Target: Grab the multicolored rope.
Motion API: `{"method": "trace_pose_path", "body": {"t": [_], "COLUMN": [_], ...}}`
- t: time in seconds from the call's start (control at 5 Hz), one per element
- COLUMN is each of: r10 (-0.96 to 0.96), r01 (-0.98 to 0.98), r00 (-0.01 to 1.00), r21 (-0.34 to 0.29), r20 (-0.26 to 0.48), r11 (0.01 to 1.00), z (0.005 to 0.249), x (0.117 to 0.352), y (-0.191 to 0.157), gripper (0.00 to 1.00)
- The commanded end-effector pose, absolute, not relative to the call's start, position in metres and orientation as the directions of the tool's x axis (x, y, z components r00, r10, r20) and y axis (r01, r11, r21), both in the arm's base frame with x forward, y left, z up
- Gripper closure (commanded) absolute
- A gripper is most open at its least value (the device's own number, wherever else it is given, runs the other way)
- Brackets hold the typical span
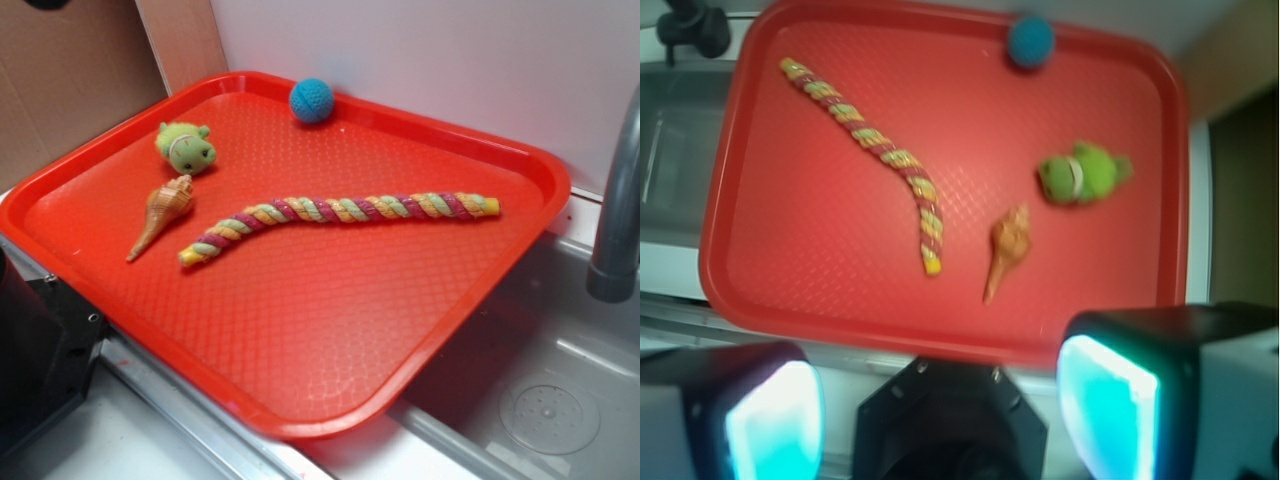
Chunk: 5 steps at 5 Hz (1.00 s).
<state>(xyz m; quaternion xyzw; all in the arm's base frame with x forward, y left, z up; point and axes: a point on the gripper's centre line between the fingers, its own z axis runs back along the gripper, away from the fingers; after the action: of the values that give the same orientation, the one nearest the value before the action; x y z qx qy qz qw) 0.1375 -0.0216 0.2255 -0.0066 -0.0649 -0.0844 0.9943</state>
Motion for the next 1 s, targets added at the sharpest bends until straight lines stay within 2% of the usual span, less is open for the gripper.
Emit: {"method": "trace_pose_path", "body": {"t": [0.0,0.2,0.4,0.8], "r10": [-0.487,-0.557,-0.59,-0.639], "r01": [0.479,0.55,0.586,0.636], "r00": [0.847,0.804,0.786,0.766], "r21": [0.094,0.098,0.082,0.063], "r20": [0.211,0.206,0.185,0.075], "r11": [0.873,0.83,0.806,0.769], "z": [0.202,0.18,0.149,0.083], "x": [0.178,0.196,0.219,0.245], "y": [-0.038,-0.048,-0.054,-0.063], "gripper": [0.0,0.0,0.0,0.0]}}
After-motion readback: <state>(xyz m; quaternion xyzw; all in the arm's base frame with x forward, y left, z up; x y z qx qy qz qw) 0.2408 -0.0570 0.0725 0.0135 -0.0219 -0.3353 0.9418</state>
